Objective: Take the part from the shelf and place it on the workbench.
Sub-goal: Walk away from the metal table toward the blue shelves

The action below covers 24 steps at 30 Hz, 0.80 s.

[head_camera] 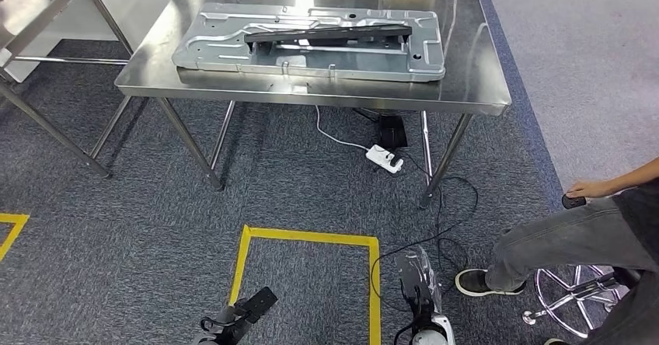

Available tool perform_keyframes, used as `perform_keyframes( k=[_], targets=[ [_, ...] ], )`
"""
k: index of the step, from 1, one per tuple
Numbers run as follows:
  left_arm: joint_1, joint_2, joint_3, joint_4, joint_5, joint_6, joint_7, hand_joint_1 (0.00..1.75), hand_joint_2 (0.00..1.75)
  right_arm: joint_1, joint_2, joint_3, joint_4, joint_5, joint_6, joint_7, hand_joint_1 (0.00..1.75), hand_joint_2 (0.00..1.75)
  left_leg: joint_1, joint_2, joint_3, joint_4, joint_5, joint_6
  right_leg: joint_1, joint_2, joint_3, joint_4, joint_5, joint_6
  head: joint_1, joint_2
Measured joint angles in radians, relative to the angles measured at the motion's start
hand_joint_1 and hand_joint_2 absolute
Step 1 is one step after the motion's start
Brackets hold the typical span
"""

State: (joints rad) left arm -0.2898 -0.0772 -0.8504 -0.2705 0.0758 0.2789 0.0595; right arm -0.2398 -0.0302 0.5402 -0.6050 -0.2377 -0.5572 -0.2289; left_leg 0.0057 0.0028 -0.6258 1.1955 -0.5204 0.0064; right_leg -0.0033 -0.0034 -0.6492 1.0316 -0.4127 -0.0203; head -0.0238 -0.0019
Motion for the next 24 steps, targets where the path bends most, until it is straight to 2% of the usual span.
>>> perform_keyframes(
  k=[1, 2, 3, 4, 5, 6, 7, 8, 10, 11, 12, 13, 14, 15, 16, 17, 18, 20, 21, 22, 23, 24],
  targets=[
    [-0.003, 0.000, 0.001, 0.000, 0.000, -0.002, 0.002, 0.00, 0.00, 0.002, 0.002, -0.001, 0.021, -0.001, 0.012, 0.023, 0.00, 0.00, -0.003, -0.002, 0.057, -0.078, 0.000, 0.009, 0.002, 0.000, -0.007, 0.000, 0.008, 0.003, 0.000, 0.000],
    [-0.005, 0.000, 0.002, 0.000, -0.001, -0.005, 0.004, 0.00, 0.00, 0.005, 0.004, -0.001, 0.040, 0.000, 0.024, 0.045, 0.00, 0.00, -0.006, -0.003, 0.101, -0.142, -0.007, 0.016, 0.002, 0.000, -0.012, -0.003, 0.018, 0.008, 0.001, 0.000],
    [-0.007, 0.000, 0.003, 0.000, -0.002, -0.007, 0.006, 0.00, 0.00, 0.008, 0.005, -0.001, 0.058, 0.002, 0.036, 0.065, 0.00, 0.00, -0.011, -0.004, 0.128, -0.186, -0.014, 0.021, 0.000, -0.001, -0.014, -0.007, 0.027, 0.013, 0.000, 0.000],
    [-0.008, 0.000, 0.003, 0.000, -0.003, -0.009, 0.008, 0.00, 0.00, 0.011, 0.007, -0.001, 0.075, 0.002, 0.048, 0.080, 0.00, 0.00, -0.014, -0.004, 0.134, -0.206, -0.011, 0.023, -0.002, -0.001, -0.015, -0.013, 0.039, 0.019, 0.000, 0.000],
    [-0.008, 0.000, 0.003, 0.000, -0.005, -0.012, 0.010, 0.00, 0.00, 0.015, 0.008, -0.001, 0.092, 0.000, 0.065, 0.092, 0.00, 0.00, -0.012, -0.003, 0.131, -0.215, 0.001, 0.028, -0.003, 0.000, -0.016, -0.020, 0.047, 0.026, -0.001, 0.000],
    [-0.007, -0.001, 0.003, 0.000, -0.007, -0.015, 0.012, 0.00, 0.00, 0.020, 0.010, -0.001, 0.110, -0.005, 0.087, 0.104, 0.00, 0.00, -0.011, -0.001, 0.126, -0.225, 0.016, 0.034, -0.004, 0.001, -0.019, -0.021, 0.042, 0.031, -0.001, 0.000],
    [-0.008, -0.001, 0.003, 0.000, -0.010, -0.020, 0.014, 0.00, 0.00, 0.026, 0.011, -0.001, 0.125, -0.012, 0.116, 0.117, 0.00, 0.00, -0.008, 0.001, 0.120, -0.235, 0.030, 0.042, -0.004, 0.002, -0.026, -0.007, 0.017, 0.036, 0.000, 0.000],
    [-0.009, -0.002, 0.003, 0.000, -0.015, -0.026, 0.016, 0.00, 0.00, 0.031, 0.011, -0.001, 0.140, -0.021, 0.148, 0.131, 0.00, 0.00, -0.005, 0.003, 0.112, -0.241, 0.042, 0.049, -0.005, 0.003, -0.036, 0.026, -0.025, 0.039, 0.002, 0.000],
    [-0.011, -0.004, 0.003, 0.000, -0.029, -0.043, 0.019, 0.00, 0.00, 0.041, 0.011, -0.001, 0.166, -0.043, 0.211, 0.158, 0.00, 0.00, -0.007, 0.005, 0.084, -0.235, 0.060, 0.055, -0.008, 0.003, -0.061, 0.146, -0.126, 0.045, 0.004, 0.000],
    [-0.012, -0.005, 0.003, 0.000, -0.037, -0.052, 0.021, 0.00, 0.00, 0.045, 0.011, -0.001, 0.178, -0.056, 0.237, 0.168, 0.00, 0.00, -0.007, 0.006, 0.068, -0.228, 0.068, 0.055, -0.009, 0.003, -0.067, 0.204, -0.153, 0.048, 0.004, 0.000],
    [-0.013, -0.007, 0.003, 0.000, -0.045, -0.060, 0.024, 0.00, 0.00, 0.049, 0.012, -0.001, 0.190, -0.067, 0.258, 0.178, 0.00, 0.00, -0.007, 0.006, 0.051, -0.220, 0.074, 0.053, -0.011, 0.003, -0.062, 0.241, -0.156, 0.052, 0.004, 0.000],
    [-0.016, -0.008, 0.003, 0.000, -0.051, -0.068, 0.026, 0.00, 0.00, 0.053, 0.012, -0.001, 0.201, -0.076, 0.274, 0.186, 0.00, 0.00, -0.006, 0.007, 0.034, -0.211, 0.080, 0.050, -0.013, 0.003, -0.044, 0.246, -0.138, 0.055, 0.004, 0.000],
    [-0.019, -0.010, 0.002, 0.000, -0.057, -0.075, 0.029, 0.00, 0.00, 0.055, 0.013, -0.001, 0.210, -0.082, 0.289, 0.194, 0.00, 0.00, -0.005, 0.007, 0.015, -0.200, 0.085, 0.047, -0.016, 0.003, -0.010, 0.218, -0.110, 0.058, 0.004, 0.000],
    [-0.024, -0.011, 0.002, 0.000, -0.061, -0.081, 0.032, 0.00, 0.00, 0.057, 0.014, -0.001, 0.218, -0.084, 0.300, 0.203, 0.00, 0.00, -0.004, 0.007, -0.002, -0.186, 0.090, 0.043, -0.020, 0.003, 0.033, 0.163, -0.096, 0.061, 0.005, 0.000],
    [-0.028, -0.012, 0.001, 0.000, -0.065, -0.088, 0.034, 0.00, 0.00, 0.057, 0.016, -0.001, 0.224, -0.085, 0.311, 0.213, 0.00, 0.00, -0.004, 0.007, -0.020, -0.172, 0.094, 0.038, -0.019, 0.003, 0.078, 0.097, -0.096, 0.061, 0.005, 0.000],
    [-0.033, -0.013, 0.001, 0.000, -0.068, -0.094, 0.035, 0.00, 0.00, 0.056, 0.018, -0.001, 0.229, -0.084, 0.318, 0.223, 0.00, 0.00, -0.005, 0.007, -0.032, -0.162, 0.099, 0.032, -0.018, 0.005, 0.109, 0.048, -0.104, 0.058, 0.004, 0.000],
    [-0.037, -0.014, 0.000, 0.000, -0.071, -0.100, 0.035, 0.00, 0.00, 0.055, 0.020, -0.001, 0.233, -0.083, 0.325, 0.232, 0.00, 0.00, -0.006, 0.007, -0.040, -0.155, 0.105, 0.026, -0.016, 0.007, 0.125, 0.016, -0.116, 0.054, 0.003, 0.000],
    [-0.043, -0.014, -0.002, 0.000, -0.079, -0.109, 0.036, 0.00, 0.00, 0.055, 0.022, -0.001, 0.242, -0.076, 0.337, 0.247, 0.00, 0.00, -0.006, 0.006, -0.049, -0.153, 0.121, 0.014, -0.013, 0.009, 0.119, 0.010, -0.110, 0.040, 0.002, 0.000],
    [-0.045, -0.015, -0.004, 0.000, -0.082, -0.111, 0.038, 0.00, 0.00, 0.053, 0.022, 0.000, 0.247, -0.074, 0.343, 0.253, 0.00, 0.00, -0.005, 0.006, -0.056, -0.149, 0.117, 0.008, -0.014, 0.008, 0.111, 0.008, -0.102, 0.033, 0.003, 0.000],
    [-0.046, -0.015, -0.005, 0.001, -0.086, -0.112, 0.041, 0.00, 0.00, 0.051, 0.023, 0.000, 0.250, -0.073, 0.347, 0.258, 0.00, 0.00, -0.003, 0.005, -0.067, -0.134, 0.097, 0.002, -0.015, 0.007, 0.101, 0.008, -0.091, 0.023, 0.001, 0.000],
    [-0.047, -0.015, -0.006, 0.001, -0.090, -0.113, 0.044, 0.00, 0.00, 0.049, 0.023, 0.001, 0.253, -0.072, 0.350, 0.261, 0.00, 0.00, -0.001, 0.004, -0.081, -0.101, 0.060, -0.004, -0.017, 0.006, 0.089, 0.007, -0.081, 0.013, -0.001, 0.000],
    [-0.049, -0.015, -0.007, 0.001, -0.093, -0.114, 0.048, 0.00, 0.00, 0.046, 0.023, 0.001, 0.255, -0.072, 0.354, 0.263, 0.00, 0.00, 0.001, 0.004, -0.097, -0.051, 0.011, -0.009, -0.016, 0.006, 0.078, 0.006, -0.071, 0.007, -0.003, 0.000]
  ],
)
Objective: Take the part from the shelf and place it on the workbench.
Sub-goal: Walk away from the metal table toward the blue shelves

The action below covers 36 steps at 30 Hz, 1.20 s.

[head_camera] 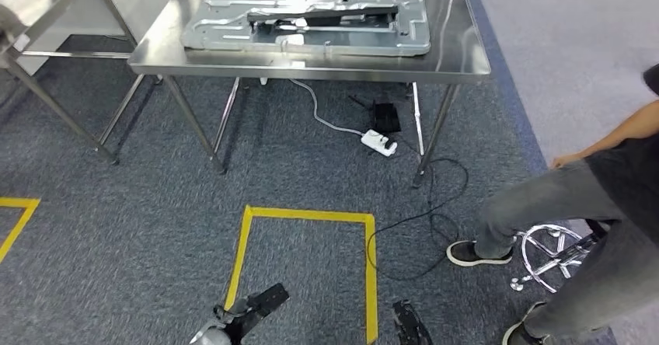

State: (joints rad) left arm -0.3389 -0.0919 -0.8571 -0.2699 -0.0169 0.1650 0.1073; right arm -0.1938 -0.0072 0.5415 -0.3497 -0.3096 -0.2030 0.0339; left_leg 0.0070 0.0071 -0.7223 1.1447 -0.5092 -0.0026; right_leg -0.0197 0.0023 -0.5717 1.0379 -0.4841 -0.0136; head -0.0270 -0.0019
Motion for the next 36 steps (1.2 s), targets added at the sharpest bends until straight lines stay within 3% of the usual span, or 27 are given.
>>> perform_keyframes(
  k=[1, 2, 3, 4, 6, 7, 9, 11, 13, 15, 17, 18, 19, 20, 21, 23, 25, 27, 29, 31, 33, 34, 35, 36],
  targets=[
    [-0.002, 0.000, -0.001, 0.000, -0.002, -0.001, 0.002, 0.00, 0.00, -0.002, 0.000, 0.001, 0.002, 0.000, 0.003, 0.000, 0.00, 0.00, 0.001, 0.000, -0.015, 0.061, -0.043, -0.004, 0.001, 0.000, -0.013, 0.000, 0.009, -0.004, -0.002, 0.000],
    [-0.003, 0.000, -0.001, 0.000, -0.002, -0.002, 0.004, 0.00, 0.00, -0.003, 0.000, 0.002, 0.004, 0.001, 0.005, 0.000, 0.00, 0.00, 0.002, 0.000, -0.026, 0.120, -0.068, -0.006, 0.002, -0.001, -0.026, 0.000, 0.019, -0.005, -0.002, 0.000],
    [-0.004, 0.000, -0.001, 0.000, -0.002, -0.002, 0.004, 0.00, 0.00, -0.004, 0.000, 0.003, 0.006, 0.001, 0.007, 0.000, 0.00, 0.00, 0.002, 0.000, -0.028, 0.162, -0.069, -0.007, 0.003, -0.003, -0.038, 0.000, 0.029, -0.005, -0.002, 0.000],
    [-0.005, 0.000, -0.002, 0.000, -0.002, -0.003, 0.004, 0.00, 0.00, -0.005, 0.000, 0.003, 0.008, 0.002, 0.008, 0.001, 0.00, 0.00, 0.002, 0.000, -0.016, 0.177, -0.047, -0.006, 0.005, -0.007, -0.051, 0.000, 0.038, -0.005, -0.003, 0.000],
    [-0.007, 0.000, -0.002, 0.000, -0.002, -0.003, 0.003, 0.00, 0.00, -0.006, -0.001, 0.005, 0.011, 0.003, 0.008, 0.001, 0.00, 0.00, 0.001, 0.007, 0.054, 0.113, 0.008, 0.003, 0.007, -0.016, -0.074, 0.000, 0.058, -0.003, -0.003, 0.000],
    [-0.010, 0.000, -0.002, 0.000, -0.002, -0.003, 0.003, 0.00, 0.00, -0.006, -0.001, 0.007, 0.012, 0.005, 0.008, 0.001, 0.00, 0.00, -0.002, 0.018, 0.111, 0.040, 0.012, 0.009, 0.010, -0.021, -0.082, 0.001, 0.065, -0.001, -0.003, 0.000],
    [-0.020, -0.001, -0.003, 0.000, -0.006, -0.003, 0.001, 0.00, 0.00, -0.006, -0.001, 0.010, 0.015, 0.008, 0.008, 0.002, 0.00, 0.00, -0.011, 0.037, 0.204, -0.099, -0.020, 0.022, 0.012, -0.034, -0.088, 0.000, 0.078, 0.009, -0.002, 0.000],
    [-0.027, -0.001, -0.008, 0.000, -0.011, -0.003, 0.001, 0.00, 0.00, -0.008, -0.002, 0.011, 0.017, 0.013, 0.011, 0.003, 0.00, 0.00, -0.017, 0.032, 0.225, -0.153, -0.034, 0.032, 0.010, -0.053, -0.087, -0.005, 0.091, 0.023, -0.002, 0.000],
    [-0.024, -0.001, -0.014, 0.000, -0.014, -0.004, 0.002, 0.00, 0.00, -0.010, -0.002, 0.011, 0.019, 0.016, 0.014, 0.003, 0.00, 0.00, -0.014, 0.018, 0.220, -0.163, -0.013, 0.043, 0.006, -0.052, -0.092, 0.004, 0.082, 0.035, -0.003, 0.000],
    [-0.022, -0.001, -0.017, 0.000, -0.016, -0.004, 0.003, 0.00, 0.00, -0.010, -0.003, 0.011, 0.021, 0.018, 0.014, 0.004, 0.00, 0.00, -0.010, 0.006, 0.210, -0.170, 0.008, 0.055, 0.005, -0.028, -0.122, 0.083, 0.018, 0.042, -0.002, 0.000],
    [-0.021, -0.002, -0.019, 0.000, -0.016, -0.006, 0.003, 0.00, 0.00, -0.009, -0.004, 0.011, 0.023, 0.018, 0.014, 0.005, 0.00, 0.00, -0.011, -0.008, 0.192, -0.168, 0.021, 0.062, 0.004, -0.010, -0.165, 0.212, -0.060, 0.046, -0.001, 0.000],
    [-0.019, -0.003, -0.021, 0.000, -0.016, -0.006, 0.003, 0.00, 0.00, -0.009, -0.005, 0.011, 0.024, 0.018, 0.015, 0.005, 0.00, 0.00, -0.012, -0.016, 0.185, -0.165, 0.025, 0.061, 0.004, -0.008, -0.175, 0.255, -0.078, 0.047, -0.001, 0.000],
    [-0.017, -0.003, -0.022, 0.000, -0.016, -0.006, 0.003, 0.00, 0.00, -0.009, -0.005, 0.011, 0.025, 0.018, 0.016, 0.005, 0.00, 0.00, -0.011, -0.025, 0.177, -0.160, 0.028, 0.060, 0.002, -0.007, -0.166, 0.261, -0.075, 0.049, -0.002, 0.000],
    [-0.015, -0.003, -0.023, 0.000, -0.016, -0.007, 0.003, 0.00, 0.00, -0.009, -0.006, 0.011, 0.026, 0.019, 0.018, 0.005, 0.00, 0.00, -0.011, -0.035, 0.170, -0.154, 0.030, 0.058, 0.001, -0.005, -0.140, 0.232, -0.058, 0.050, -0.002, 0.000],
    [-0.014, -0.003, -0.024, 0.000, -0.016, -0.007, 0.003, 0.00, 0.00, -0.009, -0.006, 0.012, 0.027, 0.020, 0.021, 0.006, 0.00, 0.00, -0.010, -0.046, 0.163, -0.145, 0.030, 0.056, -0.002, 0.004, -0.097, 0.170, -0.031, 0.051, -0.001, 0.000],
    [-0.016, -0.003, -0.025, 0.000, -0.016, -0.009, 0.004, 0.00, 0.00, -0.011, -0.008, 0.015, 0.028, 0.026, 0.024, 0.007, 0.00, 0.00, -0.010, -0.064, 0.145, -0.123, 0.026, 0.048, -0.007, 0.041, -0.029, 0.056, -0.005, 0.047, -0.002, 0.000],
    [-0.017, -0.003, -0.026, 0.000, -0.018, -0.012, 0.006, 0.00, 0.00, -0.012, -0.009, 0.026, 0.030, 0.039, 0.025, 0.011, 0.00, 0.00, -0.009, -0.079, 0.129, -0.109, 0.027, 0.036, -0.007, 0.059, -0.012, 0.019, -0.008, 0.039, -0.003, 0.000],
    [-0.016, -0.003, -0.027, 0.001, -0.021, -0.014, 0.010, 0.00, 0.00, -0.014, -0.009, 0.042, 0.031, 0.063, 0.026, 0.015, 0.00, 0.00, -0.006, -0.088, 0.120, -0.107, 0.031, 0.024, -0.006, 0.042, -0.015, 0.014, -0.001, 0.028, -0.002, 0.000],
    [-0.016, -0.001, -0.032, 0.001, -0.023, -0.017, 0.015, 0.00, 0.00, -0.019, -0.009, 0.064, 0.032, 0.089, 0.027, 0.017, 0.00, 0.00, -0.004, -0.066, 0.101, -0.076, 0.009, 0.012, -0.008, 0.024, -0.014, 0.006, 0.008, 0.014, -0.009, 0.000],
    [-0.019, 0.000, -0.037, 0.001, -0.029, -0.022, 0.019, 0.00, 0.00, -0.021, -0.010, 0.089, 0.033, 0.113, 0.031, 0.019, 0.00, 0.00, -0.002, -0.034, 0.054, 0.025, -0.046, 0.001, -0.008, 0.003, -0.016, 0.003, 0.011, 0.007, -0.016, 0.000],
    [-0.020, 0.000, -0.044, 0.001, -0.035, -0.031, 0.022, 0.00, 0.00, -0.021, -0.010, 0.112, 0.035, 0.132, 0.038, 0.024, 0.00, 0.00, 0.003, -0.023, 0.005, 0.133, -0.086, -0.007, -0.007, -0.022, -0.018, 0.003, 0.011, 0.006, -0.017, 0.000],
    [-0.019, 0.000, -0.047, 0.001, -0.038, -0.034, 0.024, 0.00, 0.00, -0.021, -0.011, 0.122, 0.036, 0.139, 0.041, 0.027, 0.00, 0.00, 0.004, -0.020, 0.000, 0.148, -0.084, -0.008, -0.007, -0.034, -0.018, 0.004, 0.012, 0.006, -0.017, 0.000],
    [-0.018, 0.000, -0.048, 0.001, -0.039, -0.035, 0.026, 0.00, 0.00, -0.021, -0.011, 0.130, 0.037, 0.145, 0.043, 0.030, 0.00, 0.00, 0.005, -0.016, 0.012, 0.128, -0.065, -0.009, -0.007, -0.045, -0.019, 0.004, 0.012, 0.006, -0.017, 0.000],
    [-0.017, 0.000, -0.049, 0.001, -0.040, -0.035, 0.028, 0.00, 0.00, -0.023, -0.011, 0.137, 0.037, 0.151, 0.045, 0.034, 0.00, 0.00, 0.006, -0.006, 0.043, 0.074, -0.035, -0.007, -0.007, -0.056, -0.018, 0.004, 0.011, 0.007, -0.017, 0.000]
  ],
)
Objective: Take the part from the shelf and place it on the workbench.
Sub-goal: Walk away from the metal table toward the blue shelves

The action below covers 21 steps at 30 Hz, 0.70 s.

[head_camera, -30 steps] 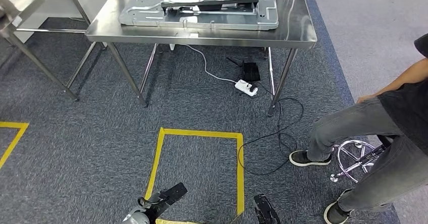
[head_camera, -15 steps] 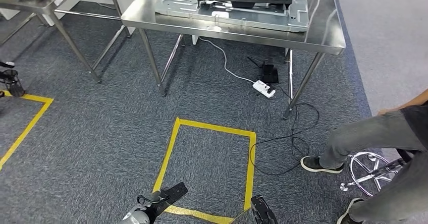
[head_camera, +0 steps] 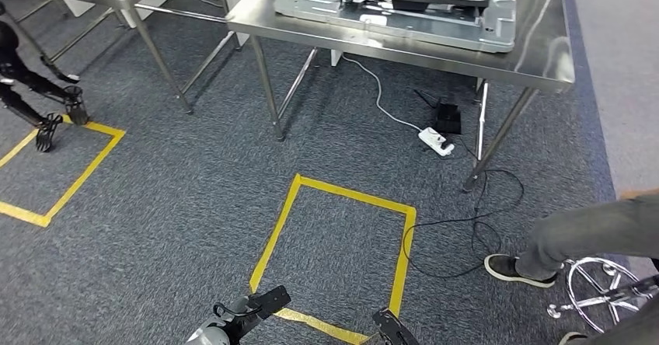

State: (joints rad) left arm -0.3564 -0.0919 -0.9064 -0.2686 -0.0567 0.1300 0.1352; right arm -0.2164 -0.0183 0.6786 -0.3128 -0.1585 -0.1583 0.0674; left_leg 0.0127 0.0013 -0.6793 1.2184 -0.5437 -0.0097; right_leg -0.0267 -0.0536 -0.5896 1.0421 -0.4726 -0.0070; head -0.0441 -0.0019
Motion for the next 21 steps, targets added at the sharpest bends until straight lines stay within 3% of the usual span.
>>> perform_keyframes(
  k=[2, 3, 4, 6, 9, 10, 13, 15, 16, 18, 19, 20, 21],
  targets=[
    [-0.004, 0.000, 0.000, 0.000, 0.000, 0.003, 0.003, 0.00, 0.00, -0.004, 0.000, 0.012, 0.000, 0.010, 0.004, 0.007, 0.00, 0.00, -0.006, 0.038, 0.069, -0.132, 0.046, 0.006, 0.002, -0.019, 0.002, 0.000, 0.000, 0.006, 0.000, 0.000],
    [-0.006, 0.000, -0.001, 0.000, 0.000, 0.005, 0.004, 0.00, 0.00, -0.006, 0.000, 0.019, 0.000, 0.015, 0.007, 0.011, 0.00, 0.00, -0.010, 0.050, 0.089, -0.174, 0.056, 0.011, 0.004, -0.028, 0.002, -0.001, 0.001, 0.011, 0.001, 0.000],
    [-0.008, 0.000, -0.001, 0.000, 0.001, 0.006, 0.005, 0.00, 0.00, -0.009, 0.000, 0.025, 0.000, 0.020, 0.011, 0.013, 0.00, 0.00, -0.014, 0.053, 0.095, -0.193, 0.058, 0.016, 0.006, -0.037, 0.003, -0.002, 0.002, 0.016, 0.002, 0.000],
    [-0.005, 0.000, -0.001, 0.000, 0.004, 0.013, 0.006, 0.00, 0.00, -0.013, 0.000, 0.038, 0.000, 0.034, 0.016, 0.017, 0.00, 0.00, -0.017, 0.033, 0.091, -0.198, 0.066, 0.029, 0.008, -0.052, 0.005, -0.007, 0.005, 0.029, 0.003, 0.000],
    [0.001, 0.000, -0.002, 0.000, 0.012, 0.023, 0.008, 0.00, 0.00, -0.020, -0.001, 0.054, -0.001, 0.058, 0.019, 0.016, 0.00, 0.00, -0.013, 0.011, 0.098, -0.217, 0.082, 0.047, 0.003, -0.019, -0.002, 0.011, -0.018, 0.043, 0.005, 0.000],
    [0.002, 0.000, -0.002, 0.000, 0.014, 0.024, 0.008, 0.00, 0.00, -0.022, -0.001, 0.056, -0.001, 0.061, 0.019, 0.016, 0.00, 0.00, -0.012, 0.008, 0.098, -0.219, 0.084, 0.049, 0.001, -0.003, -0.006, 0.019, -0.027, 0.044, 0.005, 0.000],
    [0.002, 0.000, -0.002, 0.000, 0.015, 0.024, 0.008, 0.00, 0.00, -0.022, -0.001, 0.057, -0.001, 0.063, 0.019, 0.016, 0.00, 0.00, -0.012, 0.007, 0.098, -0.220, 0.084, 0.050, 0.001, 0.004, -0.009, 0.027, -0.033, 0.044, 0.005, 0.000],
    [0.002, 0.000, -0.002, 0.000, 0.017, 0.025, 0.008, 0.00, 0.00, -0.024, -0.001, 0.062, -0.001, 0.071, 0.019, 0.015, 0.00, 0.00, -0.012, 0.002, 0.096, -0.219, 0.086, 0.054, 0.001, 0.017, -0.027, 0.067, -0.058, 0.042, 0.007, 0.000],
    [0.004, 0.000, -0.002, 0.000, 0.017, 0.025, 0.009, 0.00, 0.00, -0.024, -0.001, 0.074, -0.001, 0.082, 0.019, 0.015, 0.00, 0.00, -0.014, -0.009, 0.093, -0.219, 0.088, 0.057, 0.003, 0.029, -0.058, 0.135, -0.086, 0.040, 0.008, 0.000],
    [0.013, -0.001, -0.002, 0.000, 0.018, 0.026, 0.009, 0.00, 0.00, -0.024, -0.001, 0.112, -0.001, 0.108, 0.018, 0.015, 0.00, 0.00, -0.017, -0.057, 0.088, -0.209, 0.088, 0.058, 0.006, 0.062, -0.055, 0.140, -0.063, 0.032, 0.011, 0.000],
    [0.017, -0.002, -0.002, 0.000, 0.018, 0.027, 0.010, 0.00, 0.00, -0.025, 0.000, 0.132, -0.001, 0.121, 0.017, 0.015, 0.00, 0.00, -0.020, -0.082, 0.083, -0.201, 0.087, 0.056, 0.007, 0.086, -0.040, 0.112, -0.045, 0.027, 0.011, 0.000],
    [0.018, -0.002, -0.002, 0.000, 0.018, 0.029, 0.012, 0.00, 0.00, -0.028, 0.000, 0.145, -0.001, 0.129, 0.018, 0.015, 0.00, 0.00, -0.021, -0.102, 0.077, -0.193, 0.086, 0.052, 0.006, 0.104, -0.004, 0.039, -0.013, 0.022, 0.010, 0.000],
    [0.019, -0.003, -0.002, 0.000, 0.018, 0.031, 0.013, 0.00, 0.00, -0.030, 0.002, 0.154, -0.001, 0.136, 0.018, 0.016, 0.00, 0.00, -0.019, -0.112, 0.071, -0.189, 0.086, 0.047, 0.006, 0.116, 0.008, 0.014, -0.012, 0.019, 0.010, 0.000]
  ],
)
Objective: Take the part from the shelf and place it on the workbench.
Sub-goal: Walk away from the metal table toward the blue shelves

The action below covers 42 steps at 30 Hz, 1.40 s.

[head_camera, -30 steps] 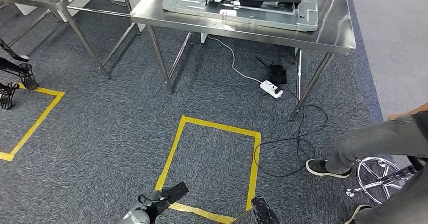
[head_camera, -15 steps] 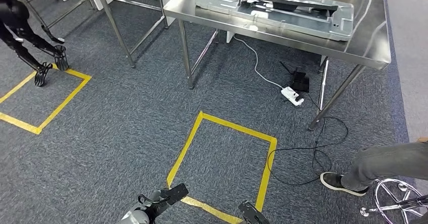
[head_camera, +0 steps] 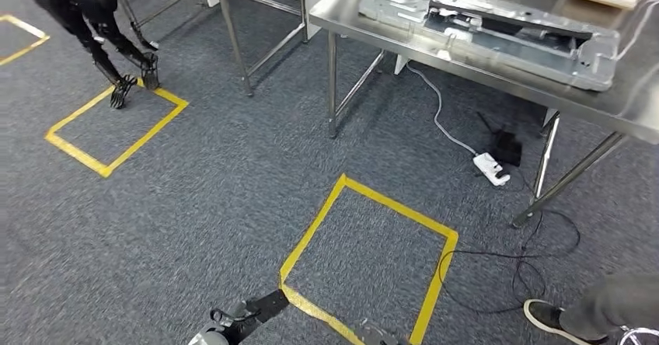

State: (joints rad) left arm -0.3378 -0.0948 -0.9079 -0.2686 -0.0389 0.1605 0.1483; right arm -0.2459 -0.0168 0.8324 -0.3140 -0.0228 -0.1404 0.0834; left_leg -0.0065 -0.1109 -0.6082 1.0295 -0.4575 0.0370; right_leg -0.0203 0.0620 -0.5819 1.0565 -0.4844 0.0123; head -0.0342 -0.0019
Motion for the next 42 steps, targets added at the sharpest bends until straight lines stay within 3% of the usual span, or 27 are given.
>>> perform_keyframes(
  k=[2, 3, 5, 7, 9, 10, 12, 13, 15, 16, 18, 20, 22, 24, 25, 27, 29, 31, 33, 35, 37, 39, 40, 41, 42],
  targets=[
    [0.004, 0.000, 0.000, 0.000, 0.000, 0.003, 0.003, 0.00, 0.00, -0.002, 0.004, 0.016, 0.000, 0.009, 0.000, 0.003, 0.00, 0.00, 0.004, -0.019, -0.010, 0.001, 0.004, -0.011, 0.001, -0.009, 0.005, -0.010, -0.002, -0.006, 0.000, 0.000],
    [0.008, 0.001, 0.000, 0.000, 0.000, 0.004, 0.004, 0.00, 0.00, -0.002, 0.007, 0.024, 0.000, 0.013, 0.000, 0.005, 0.00, 0.00, 0.006, -0.015, -0.014, 0.004, 0.004, -0.017, 0.001, -0.019, 0.006, -0.014, 0.001, -0.011, 0.000, 0.000],
    [0.011, 0.002, 0.000, 0.000, -0.001, 0.003, 0.007, 0.00, 0.00, -0.003, 0.015, 0.038, -0.001, 0.018, -0.001, 0.009, 0.00, 0.00, 0.005, 0.028, -0.036, 0.046, -0.023, -0.029, -0.001, -0.040, 0.010, -0.023, 0.006, -0.023, -0.007, 0.000],
    [0.009, 0.001, 0.000, 0.000, -0.003, 0.001, 0.012, 0.00, 0.00, -0.001, 0.021, 0.046, -0.001, 0.021, 0.000, 0.015, 0.00, 0.00, 0.008, 0.079, -0.090, 0.158, -0.079, -0.040, 0.001, -0.064, 0.011, -0.025, 0.006, -0.029, -0.014, 0.000],
    [0.009, 0.000, 0.000, 0.000, -0.004, -0.002, 0.017, 0.00, 0.00, 0.002, 0.024, 0.051, -0.001, 0.024, 0.005, 0.025, 0.00, 0.00, 0.014, 0.095, -0.138, 0.253, -0.109, -0.048, 0.003, -0.092, 0.011, -0.025, 0.004, -0.031, -0.014, 0.000],
    [0.010, 0.000, 0.000, 0.000, -0.005, -0.004, 0.019, 0.00, 0.00, 0.003, 0.025, 0.053, -0.001, 0.025, 0.008, 0.031, 0.00, 0.00, 0.016, 0.099, -0.139, 0.256, -0.099, -0.050, 0.003, -0.106, 0.011, -0.025, 0.004, -0.031, -0.015, 0.000],
    [0.011, 0.000, 0.000, 0.000, -0.006, -0.007, 0.020, 0.00, 0.00, 0.001, 0.028, 0.056, -0.001, 0.023, 0.012, 0.041, 0.00, 0.00, 0.019, 0.120, -0.083, 0.154, -0.041, -0.049, 0.002, -0.129, 0.014, -0.025, 0.001, -0.028, -0.015, 0.000],
    [0.009, 0.000, 0.000, 0.000, -0.008, -0.008, 0.020, 0.00, 0.00, -0.001, 0.031, 0.058, -0.001, 0.020, 0.013, 0.045, 0.00, 0.00, 0.014, 0.144, -0.047, 0.085, -0.018, -0.046, 0.004, -0.140, 0.016, -0.025, -0.001, -0.025, -0.015, 0.000],
    [0.005, -0.001, 0.000, 0.000, -0.011, -0.010, 0.019, 0.00, 0.00, -0.007, 0.037, 0.060, -0.001, 0.014, 0.013, 0.052, 0.00, 0.00, 0.005, 0.174, -0.002, -0.001, 0.003, -0.034, 0.008, -0.159, 0.020, -0.025, -0.004, -0.017, -0.014, 0.000],
    [0.004, -0.001, 0.000, 0.000, -0.012, -0.010, 0.018, 0.00, 0.00, -0.010, 0.040, 0.060, -0.001, 0.012, 0.013, 0.055, 0.00, 0.00, 0.000, 0.174, 0.000, -0.009, 0.000, -0.029, 0.009, -0.167, 0.021, -0.026, -0.005, -0.012, -0.013, 0.000],
    [0.007, -0.001, 0.000, 0.000, -0.012, -0.011, 0.018, 0.00, 0.00, -0.013, 0.045, 0.060, -0.002, 0.009, 0.013, 0.057, 0.00, 0.00, 0.002, 0.151, 0.001, -0.015, 0.005, -0.018, 0.008, -0.175, 0.026, -0.028, -0.009, 0.000, -0.013, 0.000],
    [0.008, 0.000, 0.000, 0.000, -0.012, -0.011, 0.018, 0.00, 0.00, -0.015, 0.048, 0.061, -0.004, 0.009, 0.013, 0.057, 0.00, 0.00, 0.006, 0.129, 0.006, -0.025, 0.012, -0.008, 0.005, -0.137, 0.014, 0.003, -0.035, 0.009, -0.010, 0.000],
    [0.005, -0.002, 0.000, 0.000, -0.013, -0.013, 0.018, 0.00, 0.00, -0.015, 0.048, 0.065, -0.004, 0.018, 0.015, 0.057, 0.00, 0.00, 0.007, 0.107, 0.007, -0.029, 0.016, 0.001, 0.004, -0.086, -0.034, 0.108, -0.092, 0.009, -0.007, 0.000],
    [0.005, -0.004, -0.001, 0.000, -0.014, -0.018, 0.018, 0.00, 0.00, -0.011, 0.048, 0.069, -0.004, 0.038, 0.020, 0.056, 0.00, 0.00, 0.004, 0.080, 0.006, -0.027, 0.016, 0.006, 0.004, -0.071, -0.090, 0.217, -0.128, 0.008, -0.007, 0.000],
    [0.006, -0.004, -0.001, 0.000, -0.014, -0.020, 0.018, 0.00, 0.00, -0.009, 0.048, 0.072, -0.004, 0.049, 0.024, 0.055, 0.00, 0.00, 0.003, 0.065, 0.006, -0.025, 0.016, 0.007, 0.004, -0.068, -0.100, 0.231, -0.120, 0.009, -0.007, 0.000],
    [0.008, -0.004, -0.001, 0.000, -0.015, -0.026, 0.018, 0.00, 0.00, -0.010, 0.047, 0.078, -0.004, 0.067, 0.030, 0.056, 0.00, 0.00, 0.005, 0.034, 0.005, -0.016, 0.012, 0.004, -0.002, -0.056, -0.070, 0.153, -0.056, 0.010, -0.006, 0.000],
    [0.008, -0.005, -0.001, 0.000, -0.015, -0.031, 0.018, 0.00, 0.00, -0.014, 0.047, 0.086, -0.004, 0.078, 0.034, 0.059, 0.00, 0.00, 0.007, 0.007, -0.001, 0.001, 0.004, -0.005, -0.009, -0.014, -0.024, 0.047, -0.011, 0.010, -0.006, 0.000],
    [0.006, -0.006, -0.001, 0.000, -0.016, -0.035, 0.017, 0.00, 0.00, -0.016, 0.048, 0.095, -0.004, 0.087, 0.037, 0.065, 0.00, 0.00, 0.009, -0.014, -0.011, 0.010, 0.002, -0.017, -0.009, 0.011, -0.007, 0.008, -0.011, 0.007, -0.005, 0.000],
    [0.009, -0.005, -0.001, 0.000, -0.019, -0.039, 0.017, 0.00, 0.00, -0.019, 0.051, 0.102, -0.005, 0.095, 0.038, 0.072, 0.00, 0.00, 0.014, -0.029, -0.018, 0.007, 0.006, -0.028, -0.006, -0.007, -0.002, 0.001, -0.006, -0.004, -0.005, 0.000],
    [0.011, -0.005, -0.001, 0.000, -0.022, -0.044, 0.018, 0.00, 0.00, -0.026, 0.055, 0.105, -0.005, 0.100, 0.040, 0.076, 0.00, 0.00, 0.014, 0.010, -0.034, 0.034, -0.010, -0.038, -0.006, -0.028, 0.005, -0.010, 0.000, -0.017, -0.010, 0.000],
    [0.009, -0.004, -0.001, 0.000, -0.023, -0.048, 0.018, 0.00, 0.00, -0.031, 0.058, 0.112, -0.006, 0.105, 0.043, 0.076, 0.00, 0.00, 0.013, 0.073, -0.083, 0.130, -0.057, -0.046, -0.003, -0.053, 0.010, -0.017, 0.001, -0.026, -0.017, 0.000],
    [0.007, -0.005, -0.001, 0.000, -0.021, -0.062, 0.017, 0.00, 0.00, -0.030, 0.059, 0.118, -0.006, 0.110, 0.049, 0.079, 0.00, 0.00, 0.017, 0.095, -0.142, 0.242, -0.098, -0.051, 0.001, -0.083, 0.011, -0.017, -0.002, -0.030, -0.019, 0.000],
    [0.009, -0.005, -0.001, 0.000, -0.020, -0.071, 0.016, 0.00, 0.00, -0.030, 0.059, 0.119, -0.005, 0.111, 0.051, 0.080, 0.00, 0.00, 0.018, 0.099, -0.155, 0.265, -0.097, -0.052, 0.002, -0.097, 0.012, -0.017, -0.004, -0.031, -0.019, 0.000],
    [0.012, -0.005, -0.001, 0.000, -0.018, -0.078, 0.016, 0.00, 0.00, -0.030, 0.059, 0.120, -0.005, 0.112, 0.053, 0.081, 0.00, 0.00, 0.018, 0.103, -0.148, 0.248, -0.078, -0.052, 0.002, -0.111, 0.013, -0.017, -0.005, -0.031, -0.019, 0.000],
    [0.014, -0.005, -0.001, 0.000, -0.016, -0.083, 0.015, 0.00, 0.00, -0.032, 0.060, 0.120, -0.005, 0.112, 0.053, 0.082, 0.00, 0.00, 0.018, 0.110, -0.122, 0.197, -0.047, -0.051, 0.002, -0.123, 0.015, -0.017, -0.007, -0.029, -0.019, 0.000]
  ],
)
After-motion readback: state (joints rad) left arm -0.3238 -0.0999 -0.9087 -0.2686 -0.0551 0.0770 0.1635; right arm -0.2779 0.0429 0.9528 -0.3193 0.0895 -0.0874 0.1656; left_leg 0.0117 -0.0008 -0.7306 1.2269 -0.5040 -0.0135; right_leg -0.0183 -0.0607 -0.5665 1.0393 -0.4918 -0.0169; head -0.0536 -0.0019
